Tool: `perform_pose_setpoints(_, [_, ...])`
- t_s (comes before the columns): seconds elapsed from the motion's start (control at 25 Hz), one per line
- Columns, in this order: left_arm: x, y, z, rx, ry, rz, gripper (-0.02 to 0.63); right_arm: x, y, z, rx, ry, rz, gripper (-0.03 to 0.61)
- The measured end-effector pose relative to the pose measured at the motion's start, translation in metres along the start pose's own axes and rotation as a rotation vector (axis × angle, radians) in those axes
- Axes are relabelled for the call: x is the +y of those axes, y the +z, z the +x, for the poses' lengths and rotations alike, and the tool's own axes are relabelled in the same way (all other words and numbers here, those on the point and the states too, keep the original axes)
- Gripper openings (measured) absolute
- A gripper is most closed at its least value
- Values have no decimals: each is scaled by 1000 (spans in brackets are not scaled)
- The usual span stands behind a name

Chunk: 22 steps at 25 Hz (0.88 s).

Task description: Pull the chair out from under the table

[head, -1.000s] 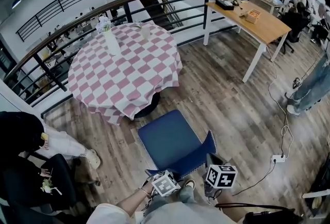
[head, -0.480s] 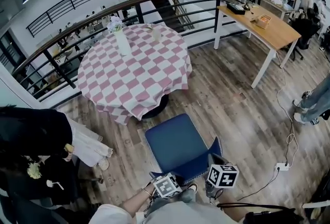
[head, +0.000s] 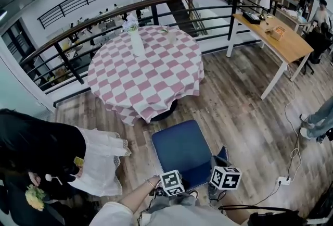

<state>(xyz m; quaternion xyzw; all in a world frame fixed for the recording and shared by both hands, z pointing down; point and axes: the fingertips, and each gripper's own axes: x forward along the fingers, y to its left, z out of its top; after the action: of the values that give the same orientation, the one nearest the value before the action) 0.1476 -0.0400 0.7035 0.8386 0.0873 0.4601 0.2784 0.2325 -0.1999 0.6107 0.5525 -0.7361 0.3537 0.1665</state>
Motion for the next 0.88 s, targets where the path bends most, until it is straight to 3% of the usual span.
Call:
perform_pose_setpoints(0.16, [-14,-15,-39,109,-207,-65,272,5,6,8,10,4,-5,17])
perform_pose_setpoints(0.24, [-12,-18,-62,110,-224,-72,270,11,6,15,24,19,-1,17])
perform_pose_setpoints(0.28, [-5,-17,-73,85,-191,-65,270,14,6,19,31,27,0,17])
perform_pose_setpoints(0.4, [33,-1,-107,-73,31,-54,264,27,9,29,40,51,-11,17])
perform_pose_setpoints(0.56, [86,32,-165,-428,391,-131,233,45,20,41,39,73,-42,17])
perform_pose_setpoints(0.68, [110,43,-203,-656,588,-210,228,57,28,52,36,81,-64,17])
perform_pose_setpoints(0.8, [126,37,-226,-777,772,-318,176,70,34,61,31,94,-85,17])
perform_pose_setpoints(0.88, [134,30,-236,-826,877,-397,101,79,37,67,29,104,-98,17])
